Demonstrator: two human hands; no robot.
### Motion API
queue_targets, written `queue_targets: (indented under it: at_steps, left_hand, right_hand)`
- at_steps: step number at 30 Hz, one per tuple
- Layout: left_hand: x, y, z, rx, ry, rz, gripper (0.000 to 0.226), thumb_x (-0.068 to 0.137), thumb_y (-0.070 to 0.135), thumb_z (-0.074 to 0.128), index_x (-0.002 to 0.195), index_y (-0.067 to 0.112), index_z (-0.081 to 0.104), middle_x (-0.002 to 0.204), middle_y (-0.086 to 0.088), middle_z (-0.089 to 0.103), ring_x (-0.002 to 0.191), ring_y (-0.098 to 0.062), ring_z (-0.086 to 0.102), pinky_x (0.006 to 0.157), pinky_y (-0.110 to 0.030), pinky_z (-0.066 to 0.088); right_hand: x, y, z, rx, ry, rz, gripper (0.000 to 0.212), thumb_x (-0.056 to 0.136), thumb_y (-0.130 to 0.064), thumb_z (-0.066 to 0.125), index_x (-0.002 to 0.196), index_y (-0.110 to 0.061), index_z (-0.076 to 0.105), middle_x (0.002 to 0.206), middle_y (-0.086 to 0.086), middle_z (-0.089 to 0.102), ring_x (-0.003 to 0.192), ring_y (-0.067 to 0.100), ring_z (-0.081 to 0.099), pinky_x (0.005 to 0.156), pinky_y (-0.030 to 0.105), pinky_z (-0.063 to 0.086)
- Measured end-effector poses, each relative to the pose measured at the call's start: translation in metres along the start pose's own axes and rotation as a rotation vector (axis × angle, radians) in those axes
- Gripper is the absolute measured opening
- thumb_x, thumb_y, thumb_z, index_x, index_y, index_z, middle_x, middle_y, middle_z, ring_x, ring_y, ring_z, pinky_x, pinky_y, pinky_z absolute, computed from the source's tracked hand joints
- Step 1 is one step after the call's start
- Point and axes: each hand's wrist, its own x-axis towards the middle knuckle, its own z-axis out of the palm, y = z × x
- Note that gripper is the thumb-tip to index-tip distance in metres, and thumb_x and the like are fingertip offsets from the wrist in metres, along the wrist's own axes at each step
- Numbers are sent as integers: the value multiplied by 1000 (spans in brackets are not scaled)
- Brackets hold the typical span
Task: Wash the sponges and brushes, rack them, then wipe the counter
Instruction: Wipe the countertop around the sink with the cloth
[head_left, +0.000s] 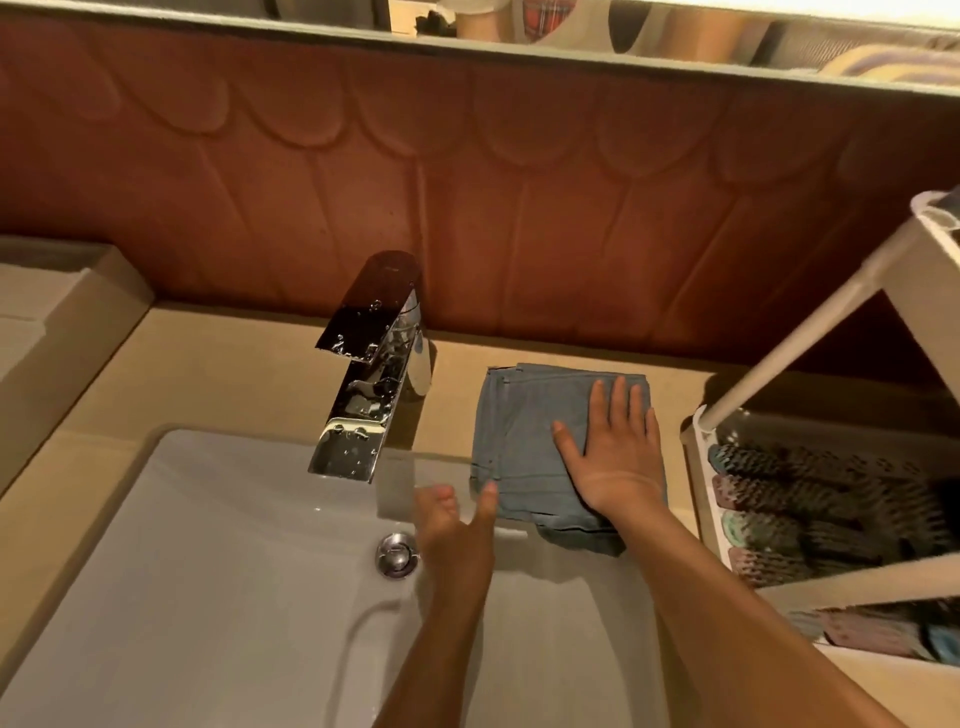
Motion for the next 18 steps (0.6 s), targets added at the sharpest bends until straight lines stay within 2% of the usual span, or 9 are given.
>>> queue_targets:
  at_steps: [2, 4, 5, 7, 10, 11, 14, 15, 18]
  left_hand:
    - [-1, -8, 5, -10, -219, -117, 50, 81, 25, 70, 119, 4, 46, 107, -11, 53, 98, -22, 53, 83, -28, 43]
    - [-5, -8, 11, -161, -388, -124, 43, 82, 19, 70, 116, 1, 52, 108, -11, 62, 95, -19, 60, 77, -18, 49]
    - [-5, -8, 14, -236, -434, -123, 36, 82, 17, 70, 111, 3, 55, 108, -11, 64, 96, -21, 63, 78, -18, 51]
    - [-8, -7, 18, -307, -450, -135, 31, 81, 16, 71, 107, 6, 56, 111, -13, 65, 95, -21, 65, 80, -24, 55]
    - [-17, -9, 19, -310, -510, -177, 55, 65, 33, 77, 111, 12, 57, 110, -10, 67, 97, -22, 66, 89, -38, 54]
    - [-18, -11, 19, -300, -532, -176, 54, 65, 33, 76, 112, 14, 57, 109, -8, 68, 98, -22, 66, 90, -39, 54]
    - [-26, -9, 13, -227, -596, -124, 24, 84, 14, 68, 106, 17, 58, 98, 1, 67, 89, -12, 64, 77, -20, 55]
    - [-26, -10, 12, -197, -611, -105, 21, 85, 11, 65, 104, 18, 58, 97, 1, 66, 88, -12, 64, 75, -17, 54]
    - [-30, -11, 4, -150, -623, -94, 20, 83, 12, 65, 102, 15, 60, 112, -12, 65, 103, -26, 63, 88, -31, 52]
  right_hand:
    - [-5, 4, 2, 7, -2, 28, 77, 92, -61, 13, 149, -14, -9, 157, 10, -12, 144, 25, -15, 118, 38, -8]
    - [-15, 8, 5, 7, -1, 51, 77, 92, -60, 14, 149, -14, -9, 157, 11, -13, 144, 25, -15, 118, 39, -8]
    - [-20, 9, 6, 9, 2, 60, 77, 92, -60, 14, 149, -14, -9, 157, 11, -13, 144, 25, -16, 118, 38, -8]
    - [-29, 14, 7, 15, 9, 63, 76, 92, -59, 15, 148, -14, -9, 157, 11, -13, 144, 25, -16, 118, 38, -9]
    - [-42, 18, 6, -2, 18, 63, 76, 93, -57, 16, 148, -12, -9, 157, 13, -11, 145, 26, -14, 117, 38, -8]
    - [-46, 19, 7, -10, 19, 65, 75, 93, -57, 16, 148, -11, -8, 157, 14, -11, 145, 27, -13, 117, 38, -7]
    - [-62, 22, 6, -12, 17, 67, 76, 94, -57, 16, 148, -10, -7, 157, 16, -9, 145, 28, -11, 117, 39, -5]
    - [-66, 23, 7, 3, 13, 65, 76, 94, -56, 17, 148, -9, -7, 157, 16, -8, 145, 28, -11, 117, 39, -6]
    - [-81, 24, 7, 48, 9, 57, 74, 95, -54, 18, 148, -8, -6, 157, 15, -9, 145, 28, -12, 117, 37, -7]
